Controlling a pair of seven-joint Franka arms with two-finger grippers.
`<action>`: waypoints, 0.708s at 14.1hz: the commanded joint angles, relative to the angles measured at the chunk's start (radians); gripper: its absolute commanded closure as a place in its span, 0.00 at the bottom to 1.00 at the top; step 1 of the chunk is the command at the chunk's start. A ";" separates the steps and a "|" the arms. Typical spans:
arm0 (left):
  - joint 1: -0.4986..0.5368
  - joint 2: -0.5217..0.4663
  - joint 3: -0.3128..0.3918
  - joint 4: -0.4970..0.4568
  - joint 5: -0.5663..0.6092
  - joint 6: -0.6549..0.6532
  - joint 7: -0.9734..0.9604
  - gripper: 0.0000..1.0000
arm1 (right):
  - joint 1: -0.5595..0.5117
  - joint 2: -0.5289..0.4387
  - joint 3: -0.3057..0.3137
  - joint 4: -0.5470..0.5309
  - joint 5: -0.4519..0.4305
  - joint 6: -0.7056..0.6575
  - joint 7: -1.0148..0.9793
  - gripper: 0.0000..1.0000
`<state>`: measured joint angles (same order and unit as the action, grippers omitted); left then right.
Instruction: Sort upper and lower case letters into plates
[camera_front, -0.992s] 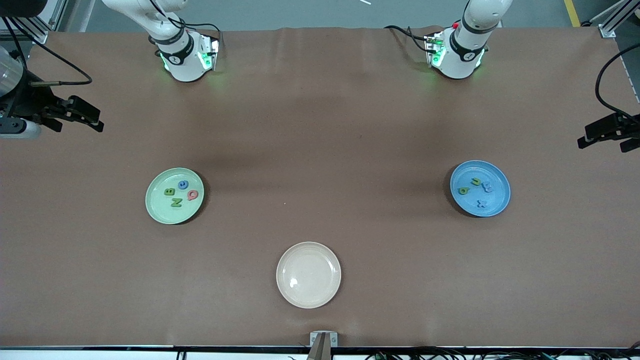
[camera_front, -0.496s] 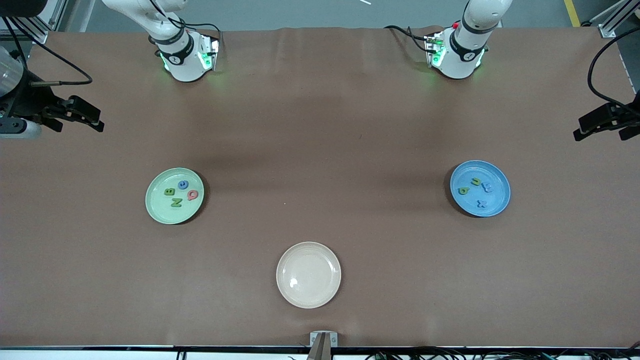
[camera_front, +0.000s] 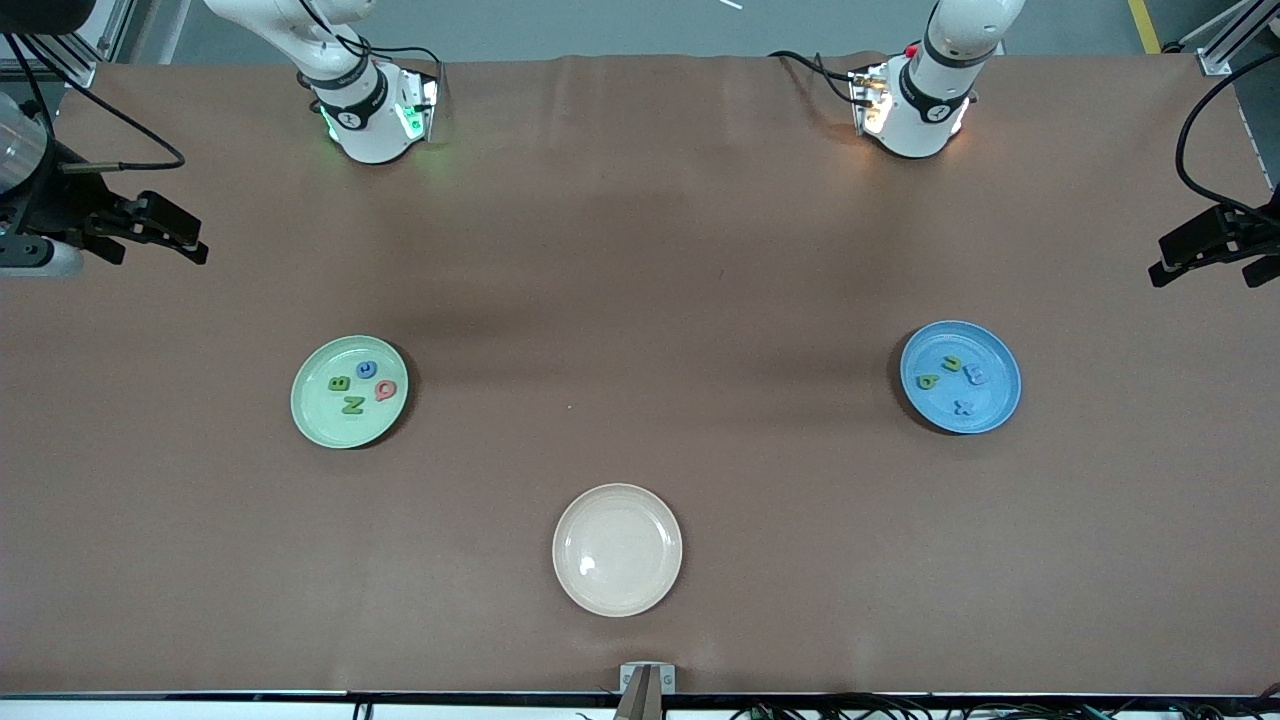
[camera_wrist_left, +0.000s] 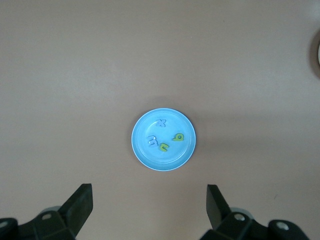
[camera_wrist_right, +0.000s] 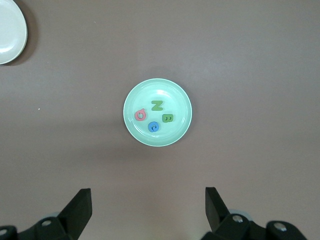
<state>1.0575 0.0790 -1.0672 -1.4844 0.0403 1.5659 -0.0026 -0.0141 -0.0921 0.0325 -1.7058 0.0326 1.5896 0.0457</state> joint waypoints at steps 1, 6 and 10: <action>0.009 -0.012 -0.007 0.001 0.010 0.002 0.001 0.00 | -0.003 -0.011 0.007 -0.005 -0.008 0.000 -0.001 0.00; 0.009 -0.008 -0.004 -0.002 0.015 0.003 0.000 0.00 | -0.004 -0.011 0.007 -0.005 -0.010 0.000 -0.001 0.00; 0.009 -0.007 0.003 0.000 0.015 0.003 0.000 0.00 | -0.004 -0.012 0.007 -0.005 -0.008 0.000 0.000 0.00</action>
<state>1.0603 0.0792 -1.0636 -1.4851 0.0418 1.5659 -0.0026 -0.0139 -0.0921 0.0331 -1.7058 0.0322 1.5895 0.0457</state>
